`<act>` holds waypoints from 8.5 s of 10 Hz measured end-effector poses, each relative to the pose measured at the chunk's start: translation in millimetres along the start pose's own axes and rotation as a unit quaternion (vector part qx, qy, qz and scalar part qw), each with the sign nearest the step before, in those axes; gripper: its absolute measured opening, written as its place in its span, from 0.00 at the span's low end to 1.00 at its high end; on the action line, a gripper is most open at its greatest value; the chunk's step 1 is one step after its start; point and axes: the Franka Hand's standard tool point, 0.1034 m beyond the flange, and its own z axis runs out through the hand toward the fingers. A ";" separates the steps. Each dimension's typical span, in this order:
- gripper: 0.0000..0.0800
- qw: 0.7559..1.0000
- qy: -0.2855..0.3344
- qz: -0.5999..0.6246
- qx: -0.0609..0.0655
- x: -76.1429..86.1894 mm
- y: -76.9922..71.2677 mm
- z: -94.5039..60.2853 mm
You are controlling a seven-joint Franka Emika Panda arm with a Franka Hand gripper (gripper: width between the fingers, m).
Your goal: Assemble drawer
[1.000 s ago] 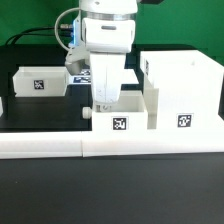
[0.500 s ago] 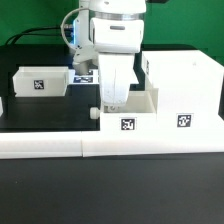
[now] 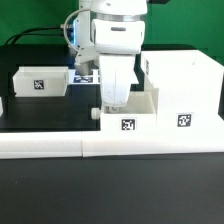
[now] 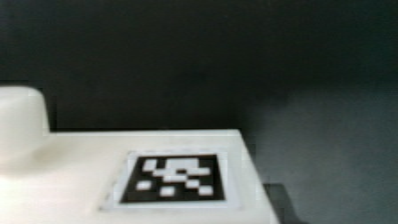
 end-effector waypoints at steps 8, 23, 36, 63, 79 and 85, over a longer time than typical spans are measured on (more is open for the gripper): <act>0.05 1.000 -0.002 -0.003 0.007 -1.3 -4.7 3.8; 0.05 0.999 -0.010 -0.048 0.008 9.6 -2.5 3.5; 0.81 0.999 -0.026 -0.009 0.030 -11.4 4.1 -51.3; 0.81 0.994 0.076 -0.015 0.080 -36.5 11.0 -5.8; 0.81 0.992 0.081 -0.029 0.096 13.6 42.4 -19.9; 0.81 0.992 0.073 -0.020 0.099 -18.8 36.3 -19.0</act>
Offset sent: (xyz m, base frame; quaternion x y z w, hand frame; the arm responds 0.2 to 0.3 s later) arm -0.0038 0.0043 -0.0030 0.0025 -0.0061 -0.0318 0.9995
